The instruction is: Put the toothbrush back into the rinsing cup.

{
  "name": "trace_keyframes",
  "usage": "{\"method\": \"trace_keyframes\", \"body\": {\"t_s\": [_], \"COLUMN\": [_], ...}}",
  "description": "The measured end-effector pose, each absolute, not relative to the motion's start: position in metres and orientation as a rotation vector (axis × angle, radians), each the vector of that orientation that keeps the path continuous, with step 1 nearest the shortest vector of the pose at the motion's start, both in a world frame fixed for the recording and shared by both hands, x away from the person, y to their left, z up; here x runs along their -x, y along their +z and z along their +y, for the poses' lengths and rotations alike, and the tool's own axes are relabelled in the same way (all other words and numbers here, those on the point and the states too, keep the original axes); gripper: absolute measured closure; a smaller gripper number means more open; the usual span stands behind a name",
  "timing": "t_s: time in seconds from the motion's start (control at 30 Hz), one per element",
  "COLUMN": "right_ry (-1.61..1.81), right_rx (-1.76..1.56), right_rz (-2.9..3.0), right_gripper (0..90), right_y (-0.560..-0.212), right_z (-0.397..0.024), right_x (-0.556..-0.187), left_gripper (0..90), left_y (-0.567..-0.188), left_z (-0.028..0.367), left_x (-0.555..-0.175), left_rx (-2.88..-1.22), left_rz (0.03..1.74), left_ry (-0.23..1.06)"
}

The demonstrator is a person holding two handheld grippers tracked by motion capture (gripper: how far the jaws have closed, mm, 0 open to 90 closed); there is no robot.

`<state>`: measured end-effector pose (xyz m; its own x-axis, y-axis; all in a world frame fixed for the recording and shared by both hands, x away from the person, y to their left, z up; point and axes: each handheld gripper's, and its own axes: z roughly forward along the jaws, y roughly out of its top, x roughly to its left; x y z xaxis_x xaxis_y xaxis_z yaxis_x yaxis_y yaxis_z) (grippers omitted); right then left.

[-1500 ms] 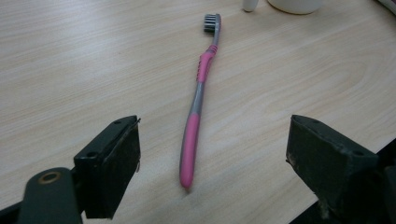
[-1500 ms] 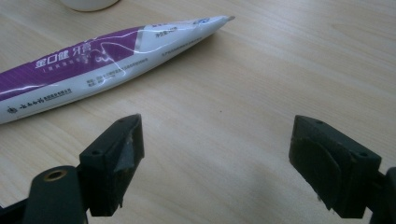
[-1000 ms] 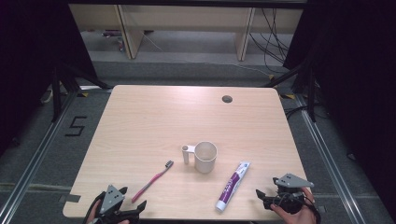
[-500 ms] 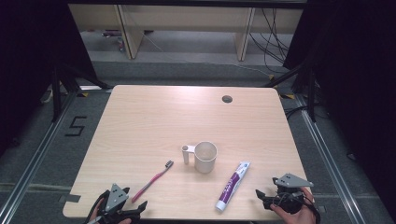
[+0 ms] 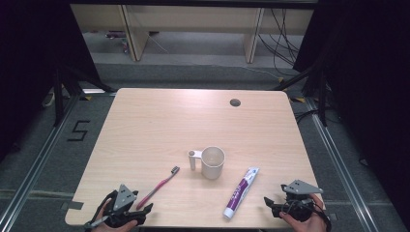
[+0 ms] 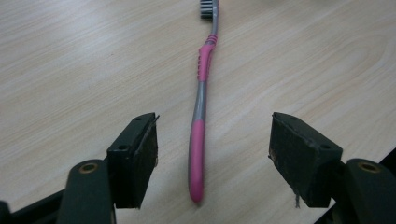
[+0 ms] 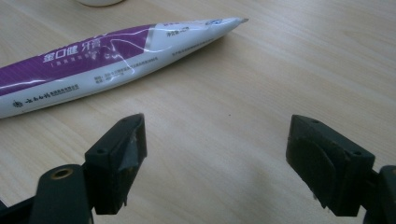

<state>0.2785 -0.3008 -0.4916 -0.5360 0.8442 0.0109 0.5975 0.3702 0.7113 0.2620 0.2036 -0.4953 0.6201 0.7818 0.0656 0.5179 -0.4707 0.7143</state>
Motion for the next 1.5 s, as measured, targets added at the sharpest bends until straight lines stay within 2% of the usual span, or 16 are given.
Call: {"method": "trace_keyframes", "body": {"t_s": [0.5,0.53,0.63,0.9,1.5], "right_ry": [0.948,0.947,0.956,0.959,0.958], "right_rx": [-1.216,-1.187,-1.188,-1.165,-1.159], "right_rz": [2.318,2.318,2.327,2.329,2.328], "right_gripper": [21.2,21.3,21.2,21.3,21.7], "right_y": [-0.493,-0.493,-0.493,-0.494,-0.492], "right_z": [-0.298,-0.299,-0.298,-0.299,-0.298], "right_x": [-0.279,-0.280,-0.280,-0.281,-0.280], "left_gripper": [53.0,55.9,58.1,66.5,73.1], "left_y": [-0.482,-0.479,-0.477,-0.477,-0.477], "left_z": [0.196,0.193,0.187,0.171,0.145], "left_x": [-0.283,-0.286,-0.290,-0.313,-0.342], "left_rx": [-2.255,-2.273,-2.303,-2.449,-2.643], "left_rz": [0.992,0.987,0.974,0.928,0.935], "left_ry": [0.466,0.448,0.470,0.425,0.335]}}
